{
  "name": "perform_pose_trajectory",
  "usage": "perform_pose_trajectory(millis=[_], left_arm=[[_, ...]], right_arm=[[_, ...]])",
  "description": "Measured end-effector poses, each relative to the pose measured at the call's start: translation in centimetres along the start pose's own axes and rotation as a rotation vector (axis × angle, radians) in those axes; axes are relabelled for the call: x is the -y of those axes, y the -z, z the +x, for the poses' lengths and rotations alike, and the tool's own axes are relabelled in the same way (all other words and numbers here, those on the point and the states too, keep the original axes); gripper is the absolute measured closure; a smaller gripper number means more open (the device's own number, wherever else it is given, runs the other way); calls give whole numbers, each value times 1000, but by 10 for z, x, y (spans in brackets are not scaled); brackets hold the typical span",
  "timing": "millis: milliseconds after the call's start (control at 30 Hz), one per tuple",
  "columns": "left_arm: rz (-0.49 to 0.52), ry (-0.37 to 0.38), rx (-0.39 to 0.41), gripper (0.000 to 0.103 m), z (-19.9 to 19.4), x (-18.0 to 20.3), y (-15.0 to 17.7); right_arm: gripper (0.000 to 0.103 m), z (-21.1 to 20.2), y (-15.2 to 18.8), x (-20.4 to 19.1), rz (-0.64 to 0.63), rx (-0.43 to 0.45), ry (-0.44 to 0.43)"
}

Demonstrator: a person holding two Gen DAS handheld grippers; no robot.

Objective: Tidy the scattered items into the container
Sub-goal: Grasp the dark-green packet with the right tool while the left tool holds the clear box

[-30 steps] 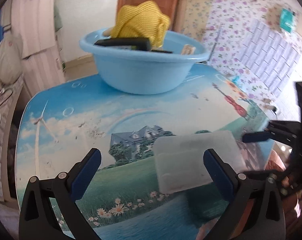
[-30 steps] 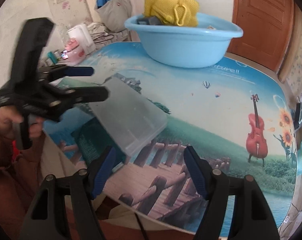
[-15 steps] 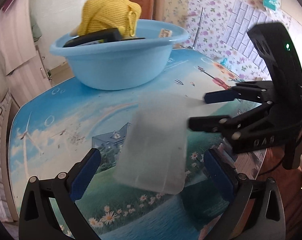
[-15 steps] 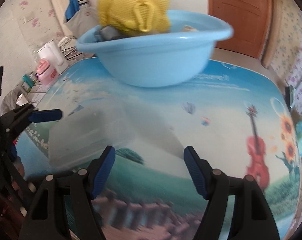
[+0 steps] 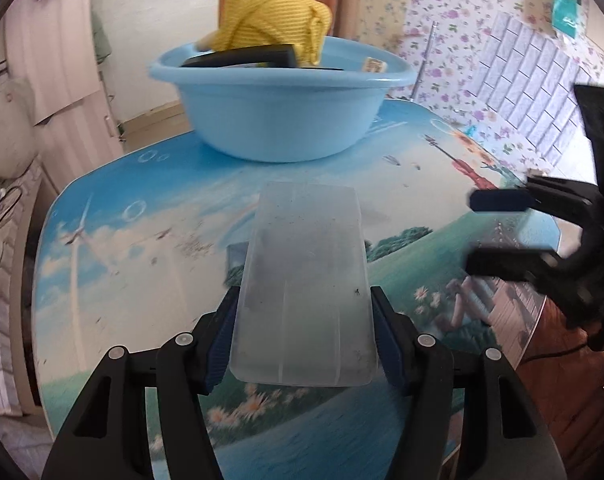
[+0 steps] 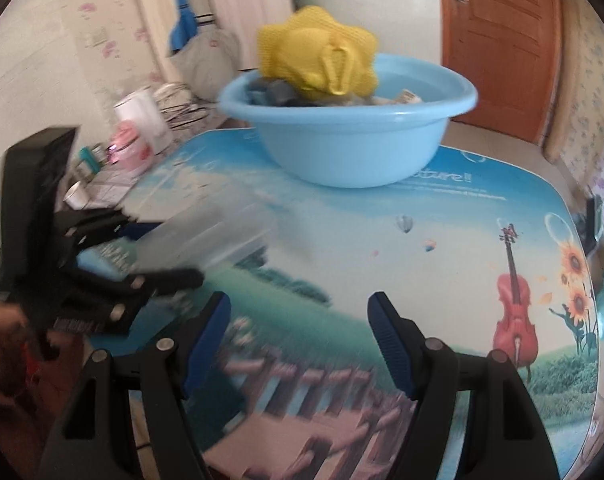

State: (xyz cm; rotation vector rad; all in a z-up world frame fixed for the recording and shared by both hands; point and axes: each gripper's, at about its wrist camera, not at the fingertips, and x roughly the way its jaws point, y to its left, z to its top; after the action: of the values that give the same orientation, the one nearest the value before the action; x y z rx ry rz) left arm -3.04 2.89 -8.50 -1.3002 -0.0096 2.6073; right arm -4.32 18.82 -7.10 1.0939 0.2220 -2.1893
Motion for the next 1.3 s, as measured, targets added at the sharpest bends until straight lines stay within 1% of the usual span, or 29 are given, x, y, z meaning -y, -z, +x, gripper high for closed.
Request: perform_pose_trajectory(millis=[133,267,400,667,800,833,933,1000,1033,1067,1133,1167,1233,1300], left_arm=[[-24,-17,-1,42,-5,-6,6],[-29,-21,1,42,-6,-6,10],[-30,-23,0,42,-6,-4,10],[-42,-19,4,41,-4,-4,9],[-44,-17,2,41,-2,-4,10],[-48,-14,2,41,-1,-5,10],[-51,-14,1,41,-1,-5,10],[-52,-14,1,41,-1,-5,10],[-53,-14,2,41,-1,-6,10],[-53,-14,2,41,-1,-5,10],[-53,-16,1,41,-1,-5,10],[-54,-17,1,41,-1,-4,10],[-53,-15,2,41,-1,-3,10],[-51,-12,3,41,0,0,10]], right_arm=[[32,0,14,-25,-96,-15,-26],[32,6,25,-40,-137,-36,-53],[32,9,30,-48,-182,-35,-44],[32,13,29,-46,-176,-35,-76],[32,6,30,-51,-190,-8,-136],[32,7,30,-53,-198,-13,-142],[32,15,35,-60,-244,-45,-102],[32,17,35,-61,-261,-32,-77],[34,17,33,-59,-247,-32,-72],[44,18,32,-56,-229,-27,-65],[54,17,28,-43,-165,-15,-33],[57,16,26,-34,-116,-11,-23],[58,14,24,-18,-38,-5,-3],[58,11,24,-2,28,5,52]])
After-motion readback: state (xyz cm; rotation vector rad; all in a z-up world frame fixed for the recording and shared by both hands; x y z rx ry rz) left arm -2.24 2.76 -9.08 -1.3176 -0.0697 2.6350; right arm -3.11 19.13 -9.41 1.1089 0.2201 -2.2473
